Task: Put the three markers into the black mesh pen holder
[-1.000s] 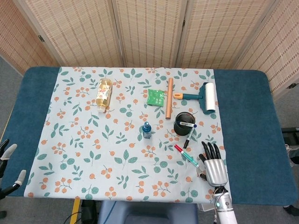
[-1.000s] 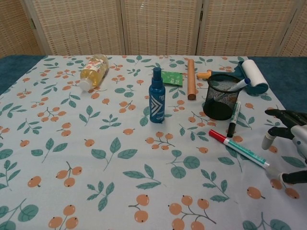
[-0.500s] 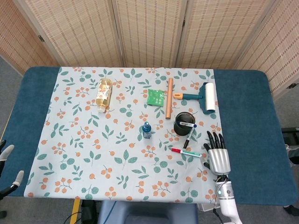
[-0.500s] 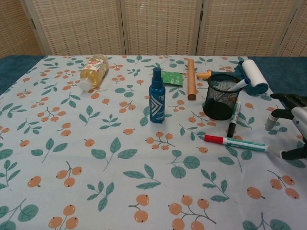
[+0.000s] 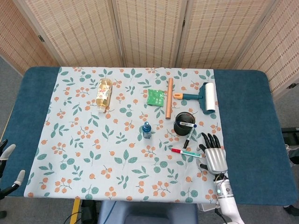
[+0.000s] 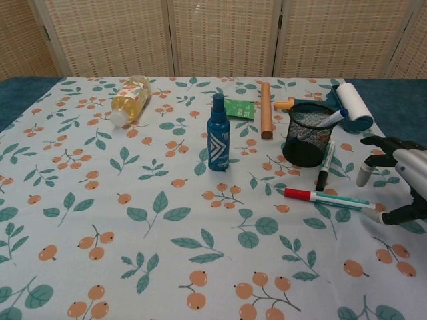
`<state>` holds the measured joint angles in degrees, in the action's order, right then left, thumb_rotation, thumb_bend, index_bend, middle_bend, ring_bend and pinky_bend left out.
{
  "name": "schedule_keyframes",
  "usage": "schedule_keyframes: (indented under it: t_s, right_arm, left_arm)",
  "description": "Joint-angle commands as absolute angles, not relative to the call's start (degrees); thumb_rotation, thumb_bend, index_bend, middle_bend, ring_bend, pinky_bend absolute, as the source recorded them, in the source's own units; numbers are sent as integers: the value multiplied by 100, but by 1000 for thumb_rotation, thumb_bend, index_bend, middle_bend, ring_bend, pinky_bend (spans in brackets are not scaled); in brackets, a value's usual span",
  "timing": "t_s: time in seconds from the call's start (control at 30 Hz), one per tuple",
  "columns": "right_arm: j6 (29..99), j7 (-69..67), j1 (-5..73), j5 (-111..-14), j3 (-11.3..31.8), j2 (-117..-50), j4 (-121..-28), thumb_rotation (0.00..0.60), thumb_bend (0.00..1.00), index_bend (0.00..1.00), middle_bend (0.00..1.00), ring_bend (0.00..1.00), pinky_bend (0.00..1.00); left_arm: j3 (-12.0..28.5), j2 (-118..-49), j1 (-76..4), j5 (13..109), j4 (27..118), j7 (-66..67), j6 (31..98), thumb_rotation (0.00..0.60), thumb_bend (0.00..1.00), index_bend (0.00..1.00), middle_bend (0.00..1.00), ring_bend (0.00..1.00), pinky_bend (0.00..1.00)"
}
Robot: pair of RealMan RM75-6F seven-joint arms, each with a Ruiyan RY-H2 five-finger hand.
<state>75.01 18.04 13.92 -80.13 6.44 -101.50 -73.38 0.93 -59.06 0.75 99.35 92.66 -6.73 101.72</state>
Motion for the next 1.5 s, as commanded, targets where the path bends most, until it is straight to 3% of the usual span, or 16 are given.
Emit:
schedule_keyframes:
  t_s: [0.03,0.83,1.5]
  right_arm:
    - [7435,1948,1445,-7945,625,-10294,-7320,600,239,443,58,0,0]
    - [6985,2890,2093,-7289,1139,-10839,-7358,600,257,510,84,0,0]
    - [6952,3379,2233,-6974,1024,-10816,-7357,600,266,591,118,0,0]
  left_arm:
    - [95,-5896,49,9926,9244,-731,10132,600,423,0,20,9,271]
    - [84,-5833,69,9925,9184,-948,10187,600,423,0,20,9,271]
    - [82,-5819,100,9923,9175,-988,10243,600,423,0,20,9,271]
